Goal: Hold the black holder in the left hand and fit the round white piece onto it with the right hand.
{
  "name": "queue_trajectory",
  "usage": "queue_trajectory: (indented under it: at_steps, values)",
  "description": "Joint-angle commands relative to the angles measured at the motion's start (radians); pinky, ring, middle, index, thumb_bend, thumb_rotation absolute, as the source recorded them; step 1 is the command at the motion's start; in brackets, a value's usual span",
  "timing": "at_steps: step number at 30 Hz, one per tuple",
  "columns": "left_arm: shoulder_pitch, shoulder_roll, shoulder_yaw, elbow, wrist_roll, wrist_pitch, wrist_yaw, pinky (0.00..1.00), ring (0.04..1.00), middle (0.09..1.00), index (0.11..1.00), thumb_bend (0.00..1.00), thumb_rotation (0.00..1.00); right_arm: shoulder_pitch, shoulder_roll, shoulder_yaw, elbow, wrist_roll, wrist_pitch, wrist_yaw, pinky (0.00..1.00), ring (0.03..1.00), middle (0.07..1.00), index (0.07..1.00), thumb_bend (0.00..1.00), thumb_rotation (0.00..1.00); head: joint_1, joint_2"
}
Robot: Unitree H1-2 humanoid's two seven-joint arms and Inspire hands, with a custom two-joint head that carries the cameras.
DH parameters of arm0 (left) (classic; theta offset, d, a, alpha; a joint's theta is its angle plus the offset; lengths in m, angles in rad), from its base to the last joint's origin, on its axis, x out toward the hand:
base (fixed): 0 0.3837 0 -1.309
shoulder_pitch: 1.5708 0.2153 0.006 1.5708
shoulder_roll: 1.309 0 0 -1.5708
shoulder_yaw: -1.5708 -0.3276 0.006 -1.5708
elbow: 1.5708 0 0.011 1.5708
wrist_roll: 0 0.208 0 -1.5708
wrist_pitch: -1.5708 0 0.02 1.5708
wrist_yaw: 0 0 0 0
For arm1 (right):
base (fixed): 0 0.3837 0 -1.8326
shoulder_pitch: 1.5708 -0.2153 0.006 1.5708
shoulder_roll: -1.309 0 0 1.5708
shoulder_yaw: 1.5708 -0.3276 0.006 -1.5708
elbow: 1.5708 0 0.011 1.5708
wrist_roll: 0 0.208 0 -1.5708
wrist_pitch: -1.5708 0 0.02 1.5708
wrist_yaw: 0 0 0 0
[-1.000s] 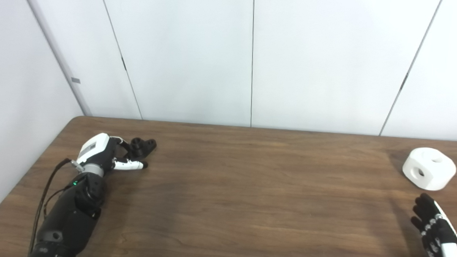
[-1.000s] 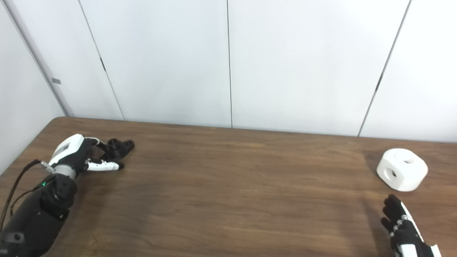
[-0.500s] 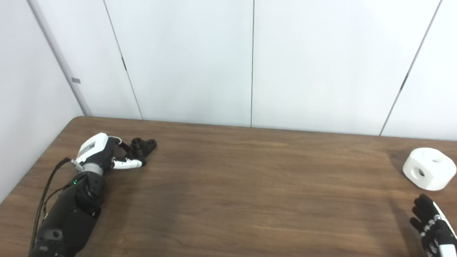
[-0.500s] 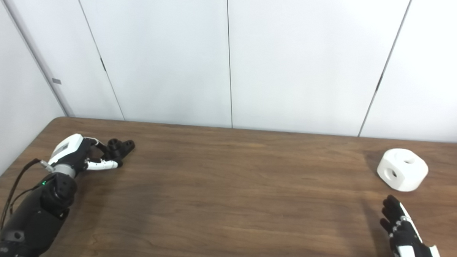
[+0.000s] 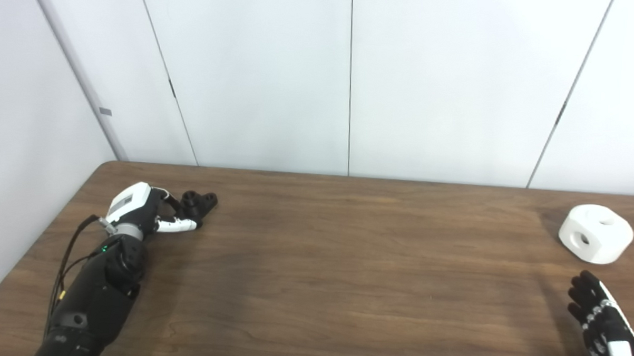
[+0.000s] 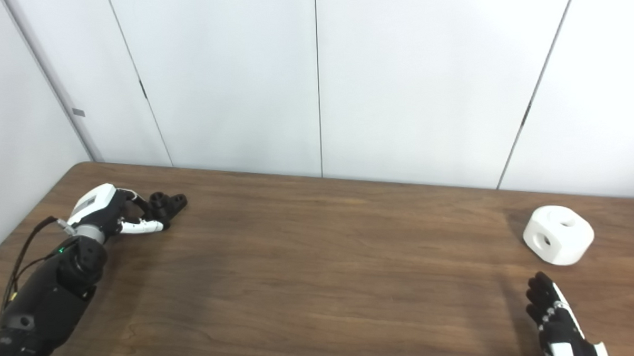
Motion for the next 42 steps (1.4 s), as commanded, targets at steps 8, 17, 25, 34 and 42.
queue_trajectory:
  at_steps: [8,17,25,34,42]
  values:
    - [-0.046,0.023,0.016,0.002,-0.018,-0.005,0.012,0.85,0.906,0.842,0.593,0.78,0.26,0.025,0.019,0.008,0.002,0.004,-0.005,-0.009,0.95,0.952,0.942,0.941,0.62,0.93,-0.004,0.001]
    - [-0.04,0.023,0.013,0.017,-0.02,-0.052,0.044,0.74,0.836,0.778,0.483,0.52,0.05,0.024,0.021,0.009,0.0,0.004,-0.006,-0.009,0.96,0.957,0.942,0.942,0.61,0.93,-0.005,0.003]
    - [-0.038,0.031,0.005,0.026,-0.017,-0.077,0.041,0.71,0.811,0.76,0.484,0.52,0.04,0.022,0.025,0.011,-0.002,0.004,-0.002,-0.009,0.95,0.951,0.941,0.943,0.61,0.93,-0.009,0.002]
    - [-0.017,0.035,0.011,-0.025,-0.045,-0.073,-0.011,0.72,0.824,0.775,0.485,0.52,0.05,0.02,0.027,0.017,-0.003,0.001,0.001,-0.008,0.96,0.95,0.94,0.942,0.6,0.93,-0.017,0.006]
    - [0.057,0.026,0.016,-0.223,-0.09,-0.038,-0.119,0.77,0.84,0.793,0.487,0.52,0.05,0.017,0.035,0.022,-0.002,-0.006,0.001,-0.014,0.95,0.948,0.936,0.93,0.61,0.91,-0.024,0.007]
